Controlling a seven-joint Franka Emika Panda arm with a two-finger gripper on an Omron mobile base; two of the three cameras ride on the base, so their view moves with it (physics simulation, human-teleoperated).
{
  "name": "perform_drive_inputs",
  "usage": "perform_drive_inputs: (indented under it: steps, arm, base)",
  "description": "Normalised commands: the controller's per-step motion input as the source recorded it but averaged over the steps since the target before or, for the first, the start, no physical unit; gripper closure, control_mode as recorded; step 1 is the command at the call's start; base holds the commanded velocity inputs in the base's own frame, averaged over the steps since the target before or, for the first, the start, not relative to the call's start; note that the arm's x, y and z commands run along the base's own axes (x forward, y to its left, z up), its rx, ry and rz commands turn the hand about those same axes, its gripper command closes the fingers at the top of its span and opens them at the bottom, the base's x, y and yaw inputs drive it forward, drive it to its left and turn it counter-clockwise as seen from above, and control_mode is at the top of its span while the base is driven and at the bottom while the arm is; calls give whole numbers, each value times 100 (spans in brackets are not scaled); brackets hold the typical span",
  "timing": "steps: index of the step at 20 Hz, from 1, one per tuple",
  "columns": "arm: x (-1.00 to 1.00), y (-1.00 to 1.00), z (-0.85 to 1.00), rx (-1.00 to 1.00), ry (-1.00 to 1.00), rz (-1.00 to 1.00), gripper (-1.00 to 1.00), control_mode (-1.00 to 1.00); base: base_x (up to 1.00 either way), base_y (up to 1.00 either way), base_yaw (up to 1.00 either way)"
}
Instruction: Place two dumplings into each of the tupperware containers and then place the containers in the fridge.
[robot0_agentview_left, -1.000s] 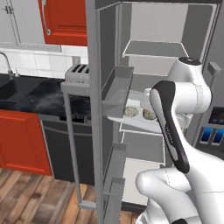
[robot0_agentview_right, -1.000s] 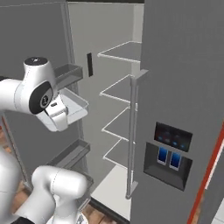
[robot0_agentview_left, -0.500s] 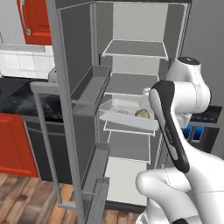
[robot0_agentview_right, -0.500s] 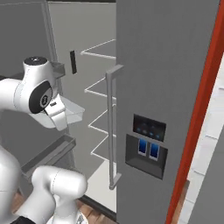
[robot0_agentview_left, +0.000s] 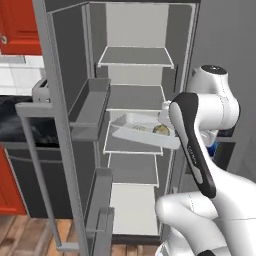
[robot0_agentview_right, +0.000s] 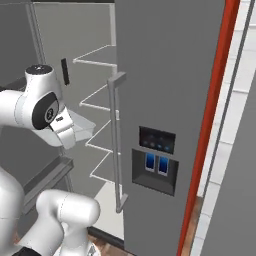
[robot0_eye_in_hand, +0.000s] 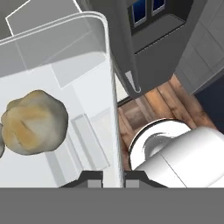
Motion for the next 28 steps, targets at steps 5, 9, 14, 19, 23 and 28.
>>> perform_drive_inputs:
  steps: [5, 9, 14, 19, 23, 28]
  arm:
    - [0, 0, 0, 0, 0, 0, 100, 100]
    - [0, 0, 0, 0, 0, 0, 100, 100]
    - [0, 0, 0, 0, 0, 0, 100, 100]
    - [0, 0, 0, 0, 0, 0, 100, 100]
    - [0, 0, 0, 0, 0, 0, 100, 100]
    - [0, 0, 0, 0, 0, 0, 100, 100]
  base:
    - [5, 11, -25]
    - [4, 29, -25]
    - [22, 15, -23]
    - [43, 10, -17]
    - [27, 35, -13]
    - [3, 40, -6]
